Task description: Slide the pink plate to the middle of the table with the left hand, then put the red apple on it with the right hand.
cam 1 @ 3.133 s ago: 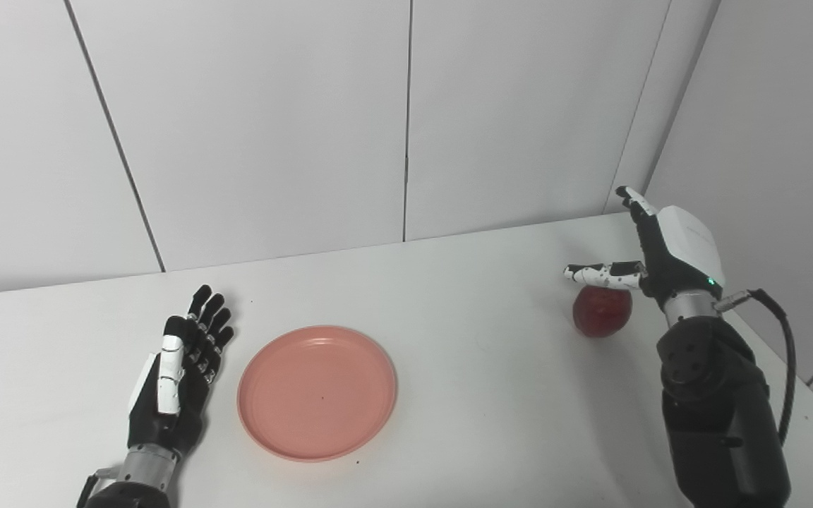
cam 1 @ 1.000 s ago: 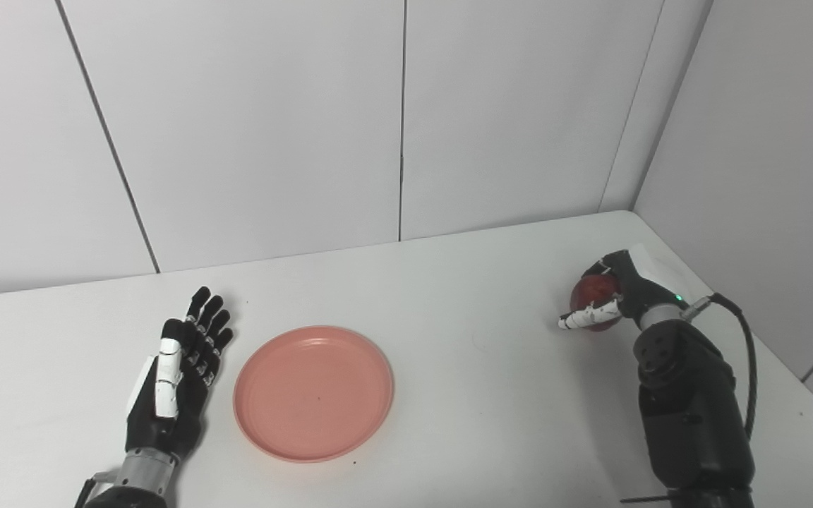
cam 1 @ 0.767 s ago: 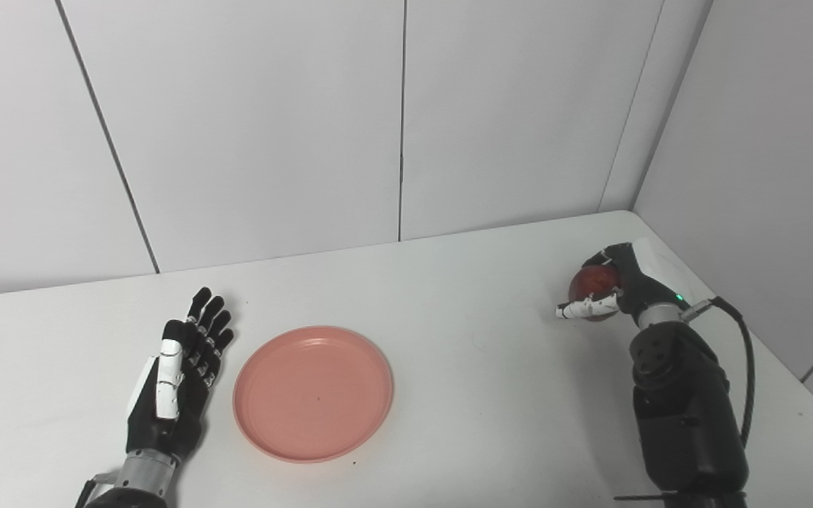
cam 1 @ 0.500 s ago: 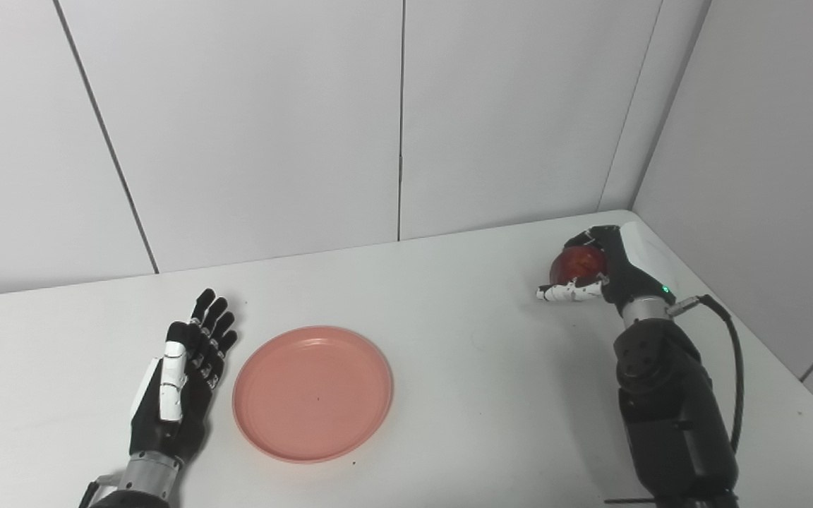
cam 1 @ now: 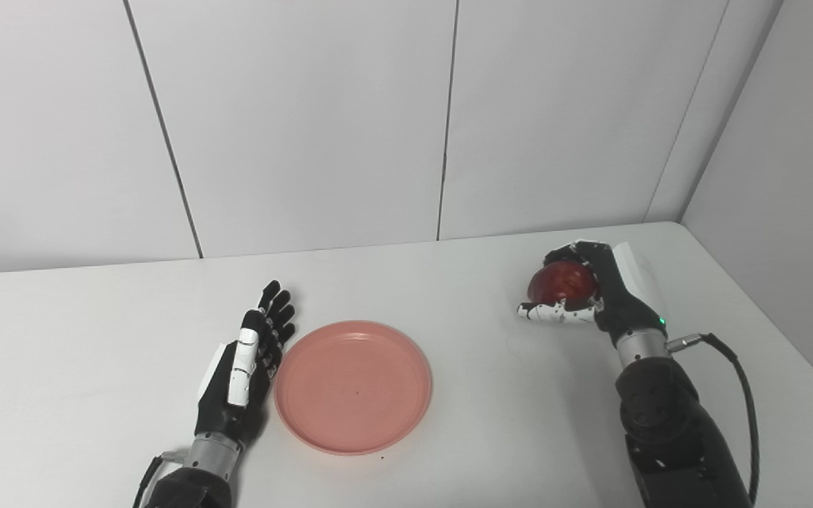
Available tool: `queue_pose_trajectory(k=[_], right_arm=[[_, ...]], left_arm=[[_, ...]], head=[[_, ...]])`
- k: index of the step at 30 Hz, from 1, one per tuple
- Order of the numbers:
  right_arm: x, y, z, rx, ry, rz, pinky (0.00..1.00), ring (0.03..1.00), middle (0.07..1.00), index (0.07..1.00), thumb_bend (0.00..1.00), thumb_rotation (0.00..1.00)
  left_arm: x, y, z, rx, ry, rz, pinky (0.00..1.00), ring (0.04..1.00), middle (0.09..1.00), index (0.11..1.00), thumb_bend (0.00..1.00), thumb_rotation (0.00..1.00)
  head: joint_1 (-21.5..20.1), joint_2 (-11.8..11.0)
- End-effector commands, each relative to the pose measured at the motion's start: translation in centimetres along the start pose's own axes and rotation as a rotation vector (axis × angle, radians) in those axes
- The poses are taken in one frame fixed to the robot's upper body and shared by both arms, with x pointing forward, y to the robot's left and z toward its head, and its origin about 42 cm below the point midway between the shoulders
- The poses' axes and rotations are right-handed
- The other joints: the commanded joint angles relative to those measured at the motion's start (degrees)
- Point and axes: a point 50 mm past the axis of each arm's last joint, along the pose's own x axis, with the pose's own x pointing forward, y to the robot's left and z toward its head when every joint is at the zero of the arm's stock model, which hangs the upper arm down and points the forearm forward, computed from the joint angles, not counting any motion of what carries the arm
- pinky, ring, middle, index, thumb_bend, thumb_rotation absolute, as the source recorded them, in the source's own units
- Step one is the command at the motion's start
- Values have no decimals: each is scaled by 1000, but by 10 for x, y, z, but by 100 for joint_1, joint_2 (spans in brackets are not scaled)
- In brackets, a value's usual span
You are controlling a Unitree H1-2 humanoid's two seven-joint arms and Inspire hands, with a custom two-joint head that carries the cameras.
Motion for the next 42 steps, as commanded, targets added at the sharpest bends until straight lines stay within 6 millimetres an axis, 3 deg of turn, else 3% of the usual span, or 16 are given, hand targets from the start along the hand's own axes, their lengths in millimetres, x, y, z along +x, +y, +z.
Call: queue_pose_trajectory(k=[1, 4, 11, 21, 25, 26, 29, 32, 35, 39, 42], right_arm=[[2, -5, 25, 26, -138, -24, 188, 445, 454, 497, 516, 0], [-2, 7, 29, 53, -173, 18, 152, 444, 410, 503, 513, 0], [-9, 35, 44, 99, -251, 116, 147, 444, 424, 495, 516, 0], [-11, 65, 87, 138, -373, 204, 100, 399, 487, 482, 517, 0], [-11, 82, 108, 159, -409, 241, 121, 438, 415, 494, 514, 0], [-12, 86, 111, 164, -415, 249, 125, 384, 423, 506, 509, 0], [-12, 95, 117, 174, -427, 271, 162, 439, 413, 501, 514, 0], [-14, 106, 124, 193, -439, 301, 138, 406, 477, 485, 516, 0], [-16, 113, 130, 177, -449, 317, 133, 435, 412, 499, 513, 0], [-17, 124, 134, 173, -463, 350, 146, 443, 409, 511, 513, 0], [-18, 133, 134, 164, -471, 374, 144, 392, 483, 486, 514, 0]], left_arm=[[11, -6, 16, 11, -62, -11, 1000, 1000, 1000, 1000, 703, 1000], [11, -8, 17, 5, -63, 0, 1000, 1000, 1000, 1000, 703, 1000], [12, -10, 19, 11, -67, 10, 1000, 1000, 1000, 1000, 688, 1000], [13, -9, 19, 26, -69, 25, 1000, 1000, 1000, 1000, 670, 1000], [13, -10, 20, 40, -58, 32, 1000, 1000, 1000, 1000, 676, 1000], [13, -10, 20, 43, -56, 34, 1000, 1000, 1000, 1000, 675, 1000], [12, -10, 20, 49, -51, 39, 1000, 1000, 1000, 1000, 672, 1000], [12, -10, 18, 64, -47, 42, 1000, 1000, 1000, 1000, 671, 1000], [12, -10, 18, 67, -50, 47, 1000, 1000, 1000, 1000, 661, 1000], [12, -9, 17, 72, -45, 50, 1000, 1000, 1000, 1000, 663, 1000], [12, -8, 16, 72, -48, 47, 1000, 1000, 1000, 1000, 668, 1000]], head=[[71, 5], [154, -5], [295, -15], [394, 4], [403, 21], [407, 32], [420, 42], [450, 45], [454, 47], [462, 48], [464, 37]])
